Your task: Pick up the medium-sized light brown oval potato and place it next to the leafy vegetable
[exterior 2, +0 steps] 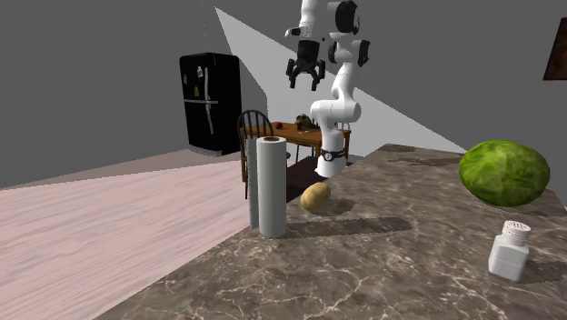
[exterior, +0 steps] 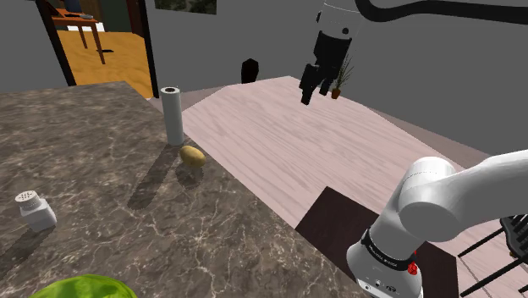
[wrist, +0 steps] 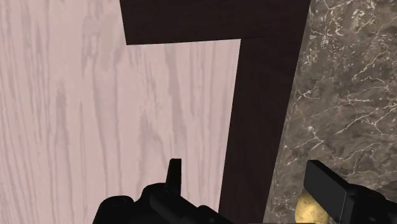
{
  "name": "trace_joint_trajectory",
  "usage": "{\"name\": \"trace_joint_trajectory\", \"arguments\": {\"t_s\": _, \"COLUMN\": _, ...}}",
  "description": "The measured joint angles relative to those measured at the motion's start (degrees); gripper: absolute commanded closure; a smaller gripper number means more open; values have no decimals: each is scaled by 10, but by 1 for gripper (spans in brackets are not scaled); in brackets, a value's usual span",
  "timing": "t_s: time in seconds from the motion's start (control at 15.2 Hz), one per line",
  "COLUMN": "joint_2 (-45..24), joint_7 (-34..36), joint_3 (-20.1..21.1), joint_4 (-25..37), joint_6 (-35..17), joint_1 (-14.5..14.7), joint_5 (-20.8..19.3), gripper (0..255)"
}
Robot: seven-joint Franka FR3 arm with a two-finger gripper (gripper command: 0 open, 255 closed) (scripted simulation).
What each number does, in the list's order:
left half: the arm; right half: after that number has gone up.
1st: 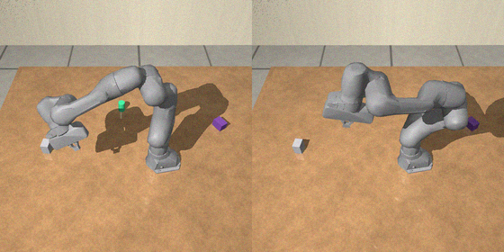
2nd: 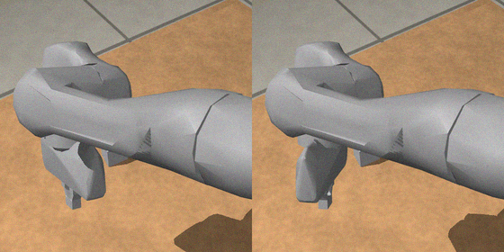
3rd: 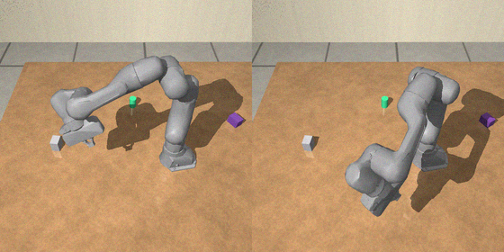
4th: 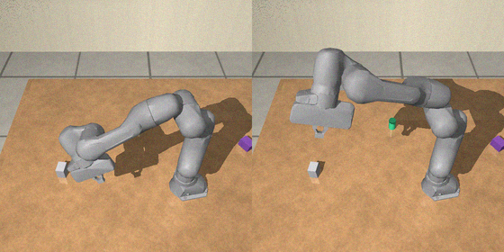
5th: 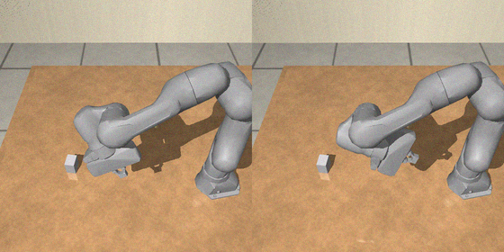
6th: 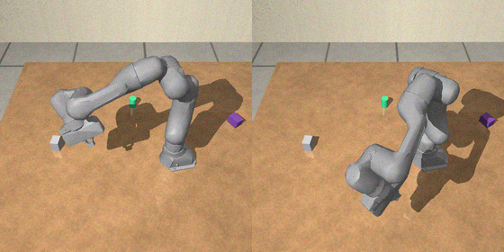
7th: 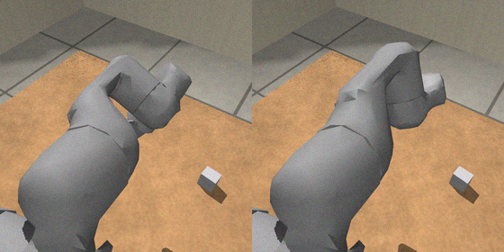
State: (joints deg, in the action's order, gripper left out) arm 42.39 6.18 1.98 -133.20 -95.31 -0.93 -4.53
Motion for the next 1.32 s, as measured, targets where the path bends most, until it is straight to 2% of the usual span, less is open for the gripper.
{"name": "trace_joint_trajectory", "arguments": {"t_s": 0.2, "joint_2": -20, "joint_7": 4, "joint_3": 4, "joint_4": 0, "joint_6": -18, "joint_1": 3, "joint_5": 3, "gripper": 0}}
{"name": "trace_joint_trajectory", "arguments": {"t_s": 0.53, "joint_2": -98, "joint_7": 21, "joint_3": 24, "joint_4": 3, "joint_6": -88, "joint_1": 14, "joint_5": 15, "gripper": 0}}
{"name": "trace_joint_trajectory", "arguments": {"t_s": 0.99, "joint_2": -227, "joint_7": 41, "joint_3": 49, "joint_4": 41, "joint_6": -172, "joint_1": 27, "joint_5": 21, "gripper": 0}}
{"name": "trace_joint_trajectory", "arguments": {"t_s": 1.32, "joint_2": -336, "joint_7": 60, "joint_3": 68, "joint_4": 100, "joint_6": -217, "joint_1": 35, "joint_5": 16, "gripper": 0}}
